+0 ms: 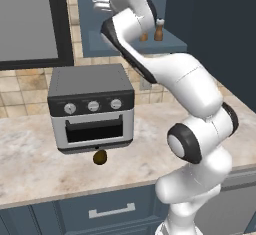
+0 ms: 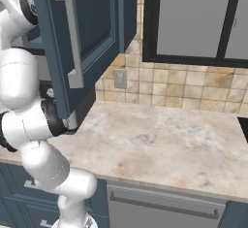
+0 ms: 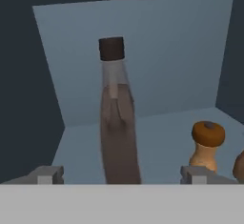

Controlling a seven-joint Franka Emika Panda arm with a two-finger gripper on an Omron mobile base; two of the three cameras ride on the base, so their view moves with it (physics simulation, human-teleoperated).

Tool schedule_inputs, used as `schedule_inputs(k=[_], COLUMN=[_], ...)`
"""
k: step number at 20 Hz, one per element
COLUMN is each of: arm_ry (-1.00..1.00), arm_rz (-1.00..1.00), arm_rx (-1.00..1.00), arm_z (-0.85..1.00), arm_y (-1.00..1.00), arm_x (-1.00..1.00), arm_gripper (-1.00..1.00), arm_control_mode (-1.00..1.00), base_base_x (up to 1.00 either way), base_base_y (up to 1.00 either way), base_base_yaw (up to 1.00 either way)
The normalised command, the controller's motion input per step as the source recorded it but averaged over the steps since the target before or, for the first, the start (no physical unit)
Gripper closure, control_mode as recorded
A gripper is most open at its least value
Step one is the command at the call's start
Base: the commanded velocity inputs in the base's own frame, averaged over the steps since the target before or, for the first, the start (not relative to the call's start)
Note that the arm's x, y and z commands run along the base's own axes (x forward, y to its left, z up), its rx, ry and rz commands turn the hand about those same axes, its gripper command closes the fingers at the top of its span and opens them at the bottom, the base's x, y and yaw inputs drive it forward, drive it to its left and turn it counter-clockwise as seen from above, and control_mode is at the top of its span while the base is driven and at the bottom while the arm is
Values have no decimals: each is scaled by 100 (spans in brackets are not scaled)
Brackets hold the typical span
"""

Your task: There are various items on the counter. Only move the condiments/shakers into the cabinet.

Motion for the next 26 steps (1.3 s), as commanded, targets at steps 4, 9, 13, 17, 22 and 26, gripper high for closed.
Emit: schedule_inputs(k=[4, 9, 13, 17, 22, 26], arm_ry=[-19, -8, 0, -1, -5, 0], arm_rz=[0, 0, 0, 0, -6, 0], arm_rx=[-13, -13, -11, -8, 3, 0], arm_z=[-93, -100, -100, -93, -13, 0], arm_y=[-8, -28, -36, -25, 0, 0], arm_x=[-100, -100, -100, -100, -51, 0], arm_gripper=[-100, -100, -100, -100, -100, -100], arm_control_mode=[-100, -100, -100, -100, -100, -100], base_base_x=[0, 0, 0, 0, 0, 0], base_base_y=[0, 0, 0, 0, 0, 0], base_base_yaw=[0, 0, 0, 0, 0, 0])
